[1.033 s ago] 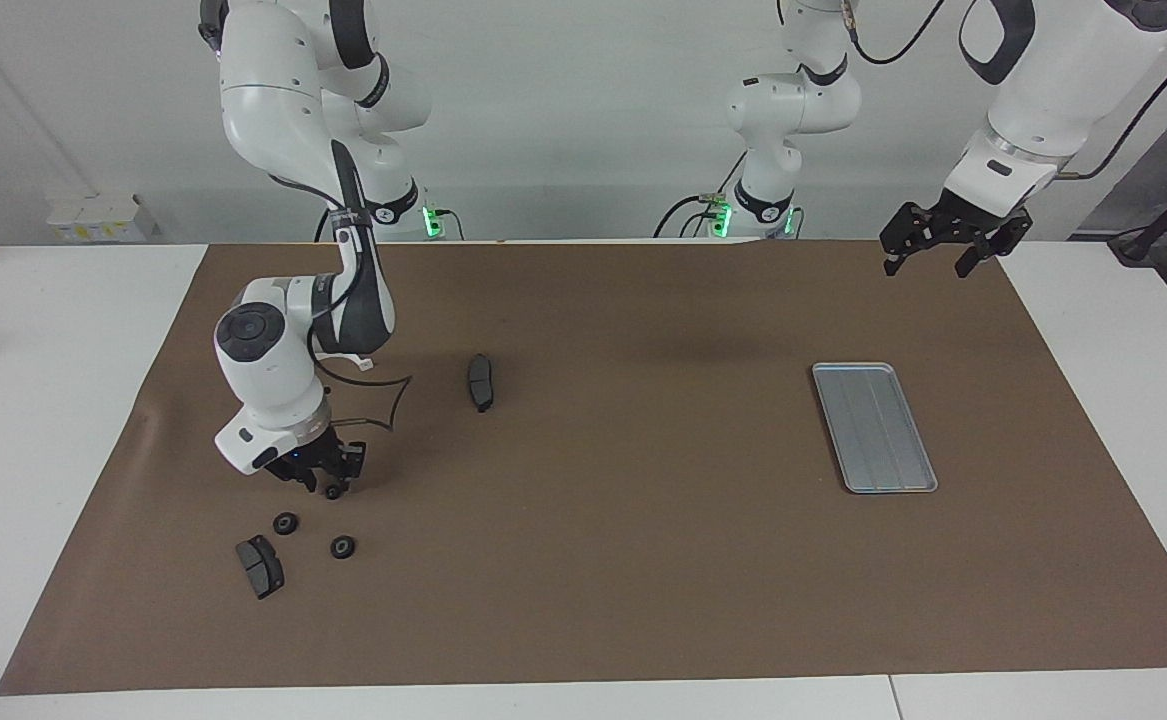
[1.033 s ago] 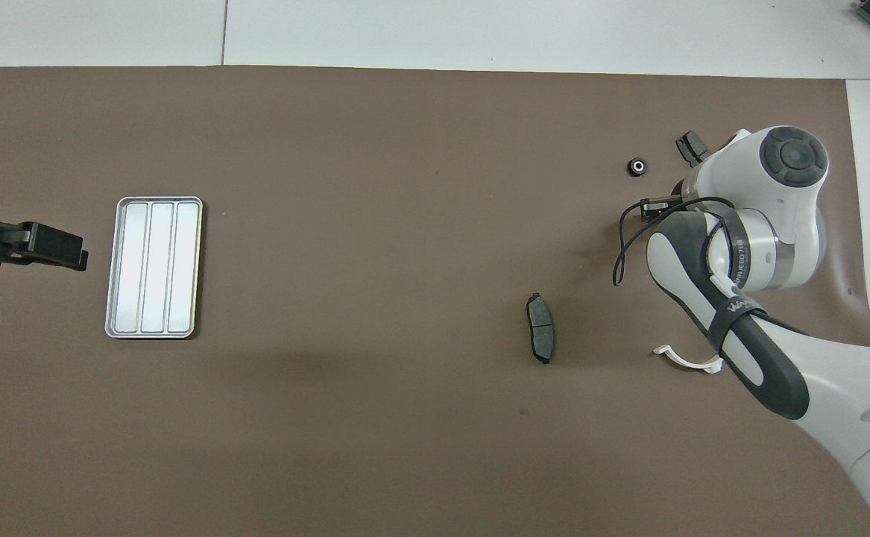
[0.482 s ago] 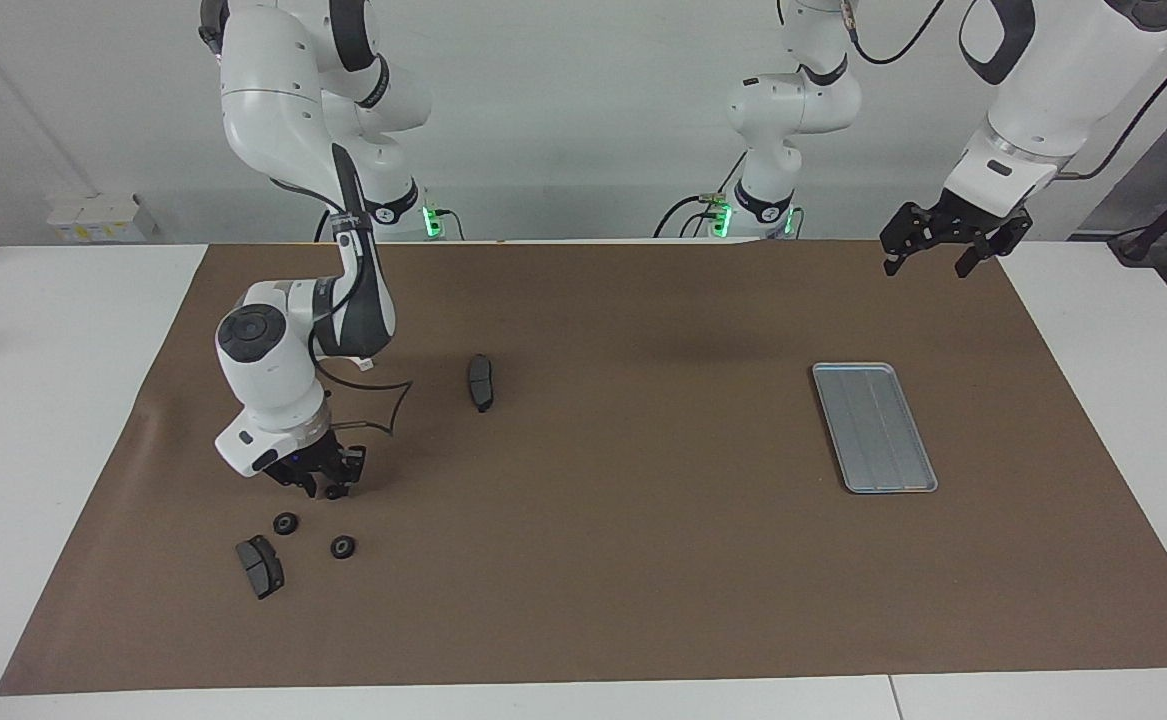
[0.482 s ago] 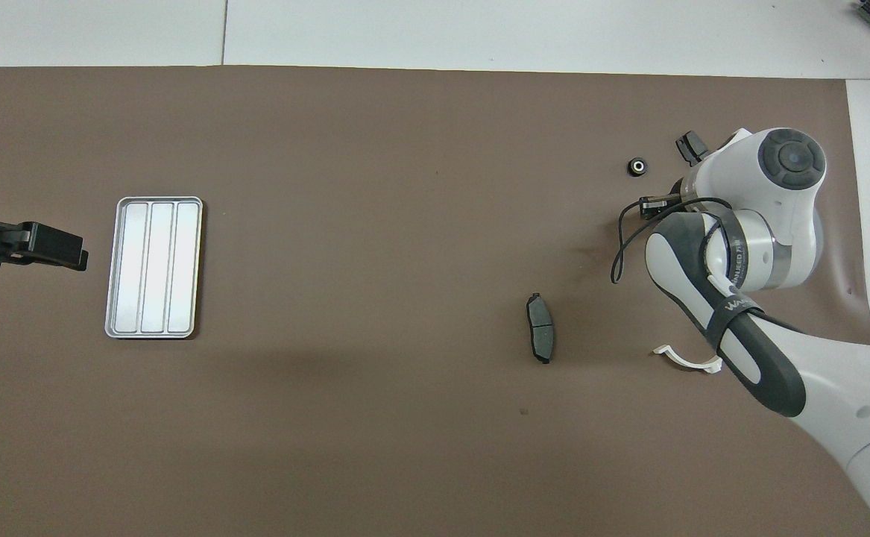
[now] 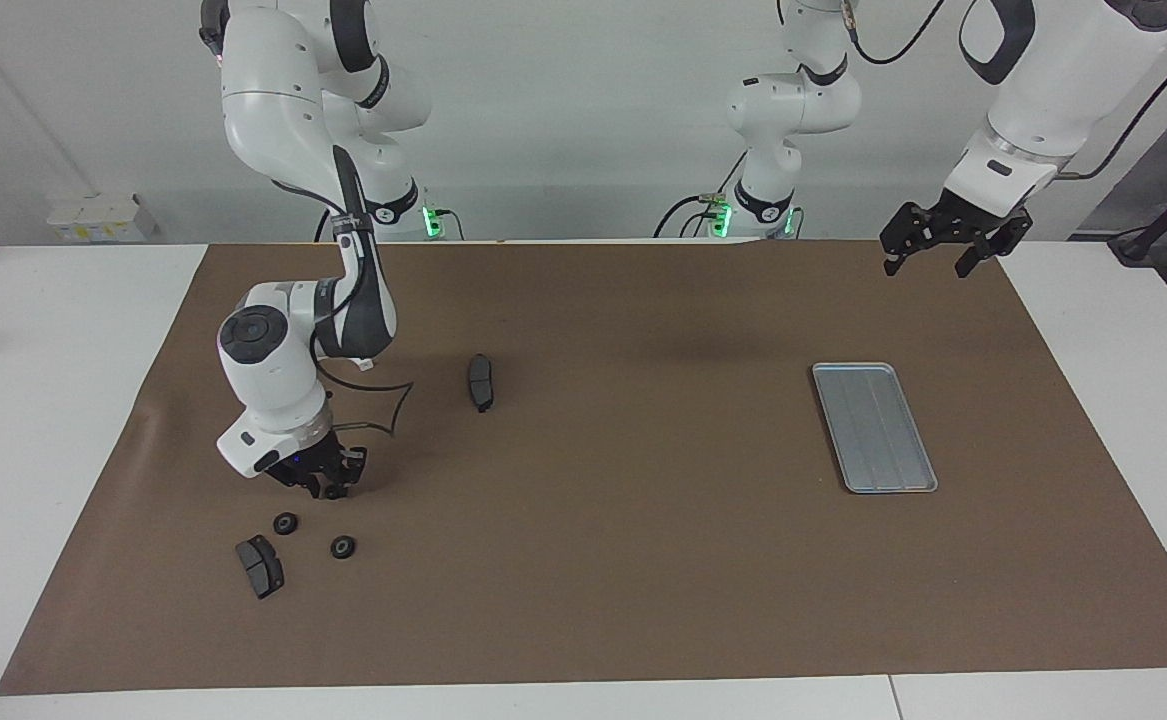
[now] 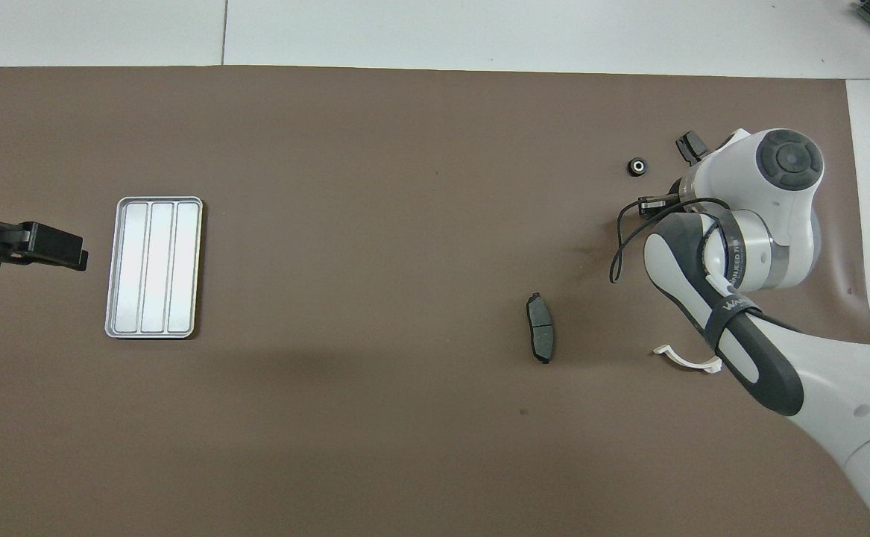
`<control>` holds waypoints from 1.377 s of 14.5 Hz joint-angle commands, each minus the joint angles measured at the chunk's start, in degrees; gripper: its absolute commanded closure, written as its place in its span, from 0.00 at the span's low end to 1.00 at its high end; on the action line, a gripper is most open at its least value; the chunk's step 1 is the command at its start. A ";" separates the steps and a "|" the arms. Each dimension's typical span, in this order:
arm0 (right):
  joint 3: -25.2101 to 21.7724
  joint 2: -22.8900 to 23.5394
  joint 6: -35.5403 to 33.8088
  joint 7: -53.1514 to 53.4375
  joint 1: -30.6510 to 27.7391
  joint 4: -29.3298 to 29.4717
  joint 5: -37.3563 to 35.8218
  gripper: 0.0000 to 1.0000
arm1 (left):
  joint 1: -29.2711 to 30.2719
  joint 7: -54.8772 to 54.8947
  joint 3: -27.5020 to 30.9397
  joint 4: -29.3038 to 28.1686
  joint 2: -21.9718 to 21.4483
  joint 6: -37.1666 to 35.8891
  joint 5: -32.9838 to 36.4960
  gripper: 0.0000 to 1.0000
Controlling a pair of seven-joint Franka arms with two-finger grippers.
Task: Pick bearing gear from pile to tray
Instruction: 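Lower the right gripper and grasp one black gear, then carry the gear toward the table center and release it with the right gripper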
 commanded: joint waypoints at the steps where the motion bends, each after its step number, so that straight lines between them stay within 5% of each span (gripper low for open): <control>1: 0.44 0.16 1.10 0.62 -0.47 -0.45 -0.13 0.66 | -0.01 0.14 0.22 -1.84 -1.71 0.03 0.29 0.00; 8: 0.44 0.16 0.83 0.62 -0.38 -0.63 -0.13 0.77 | -0.01 0.14 0.22 -1.84 -1.71 0.03 0.29 0.00; 16: 0.61 -0.63 -0.39 0.62 0.76 1.22 -0.13 0.99 | -0.01 0.14 0.22 -1.84 -1.71 0.12 0.29 0.00; 20: 0.61 -1.77 -0.93 3.50 6.72 2.18 -0.22 1.00 | -0.01 0.14 0.22 -1.84 -1.71 0.03 0.29 0.00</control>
